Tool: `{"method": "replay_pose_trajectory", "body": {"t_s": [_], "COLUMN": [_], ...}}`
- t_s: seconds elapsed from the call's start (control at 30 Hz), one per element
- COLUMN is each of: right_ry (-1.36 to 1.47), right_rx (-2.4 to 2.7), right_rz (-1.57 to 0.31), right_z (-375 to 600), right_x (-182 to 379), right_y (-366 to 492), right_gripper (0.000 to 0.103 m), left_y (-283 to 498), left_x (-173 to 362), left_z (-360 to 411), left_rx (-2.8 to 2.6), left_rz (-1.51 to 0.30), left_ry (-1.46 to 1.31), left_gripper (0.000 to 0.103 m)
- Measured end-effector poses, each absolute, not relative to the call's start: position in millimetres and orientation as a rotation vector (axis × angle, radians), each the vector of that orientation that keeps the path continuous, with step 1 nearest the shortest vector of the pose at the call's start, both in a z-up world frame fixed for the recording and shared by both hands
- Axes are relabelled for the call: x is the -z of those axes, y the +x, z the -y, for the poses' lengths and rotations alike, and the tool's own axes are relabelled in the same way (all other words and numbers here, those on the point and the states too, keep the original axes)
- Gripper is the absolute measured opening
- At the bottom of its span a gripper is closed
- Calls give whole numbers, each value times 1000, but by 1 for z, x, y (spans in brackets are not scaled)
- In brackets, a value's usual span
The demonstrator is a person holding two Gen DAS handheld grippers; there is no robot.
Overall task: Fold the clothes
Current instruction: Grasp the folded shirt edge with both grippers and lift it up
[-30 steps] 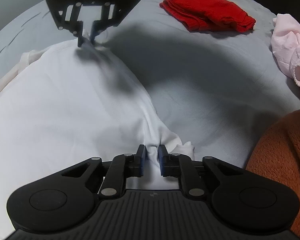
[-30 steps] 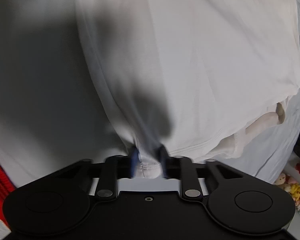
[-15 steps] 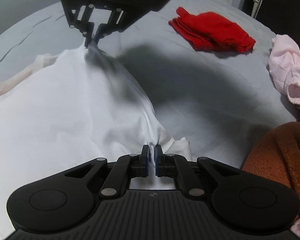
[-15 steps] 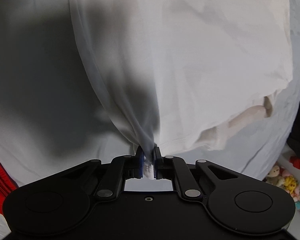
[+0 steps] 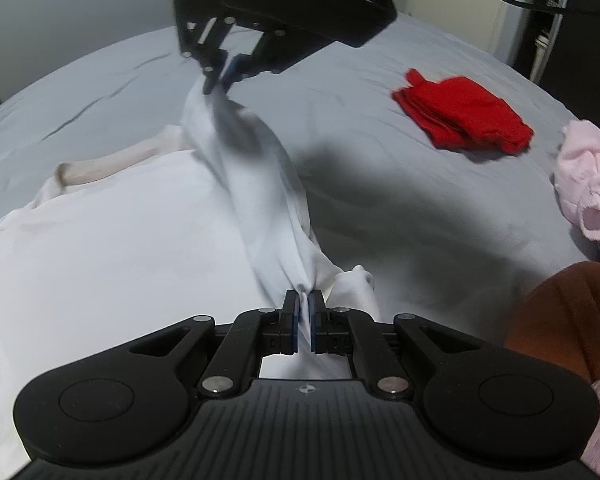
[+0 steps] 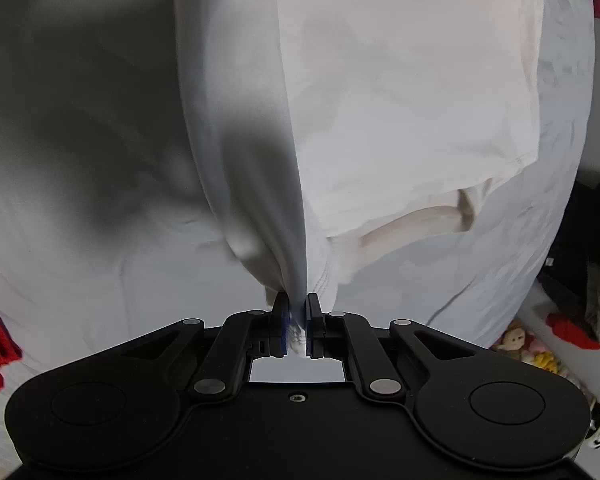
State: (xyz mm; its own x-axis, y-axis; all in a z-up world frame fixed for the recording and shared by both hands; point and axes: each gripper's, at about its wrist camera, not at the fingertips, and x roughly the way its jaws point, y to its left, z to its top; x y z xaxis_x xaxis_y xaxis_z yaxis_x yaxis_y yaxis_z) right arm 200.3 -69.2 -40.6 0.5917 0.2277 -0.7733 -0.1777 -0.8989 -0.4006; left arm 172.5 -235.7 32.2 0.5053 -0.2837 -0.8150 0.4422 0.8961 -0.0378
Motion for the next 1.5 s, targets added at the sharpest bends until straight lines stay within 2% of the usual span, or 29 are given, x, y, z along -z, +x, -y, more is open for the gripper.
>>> {"method": "replay_pose_trajectory", "body": {"t_s": [0.4,0.8,1.0,1.07,1.5], "right_ry": [-2478,-2560,-2574,-2574,-2555], "right_rx": [-1210,-1175,-1185,-1194,-1350], "right_rz": [100,200,251,258,316], "right_z": [-17,-104,-156,-148,-223], "right_x": [6,-18,-13,-24,16], "right_y": [189,194,200,187,187], "right_gripper": [5,5,5,5,5], "left_y": [167,161,157,156,158], "left_x": [-50,-64,-65,-61,-33], "left_z": [183,95,33,13,-52], "left_rx": [370,208,102,66,-28], "left_rz": [-888,-821,-812,-818,-908], "left_ry": [97,-35,-119,-148,-250], "left_gripper": [4,4,4,4,4]}}
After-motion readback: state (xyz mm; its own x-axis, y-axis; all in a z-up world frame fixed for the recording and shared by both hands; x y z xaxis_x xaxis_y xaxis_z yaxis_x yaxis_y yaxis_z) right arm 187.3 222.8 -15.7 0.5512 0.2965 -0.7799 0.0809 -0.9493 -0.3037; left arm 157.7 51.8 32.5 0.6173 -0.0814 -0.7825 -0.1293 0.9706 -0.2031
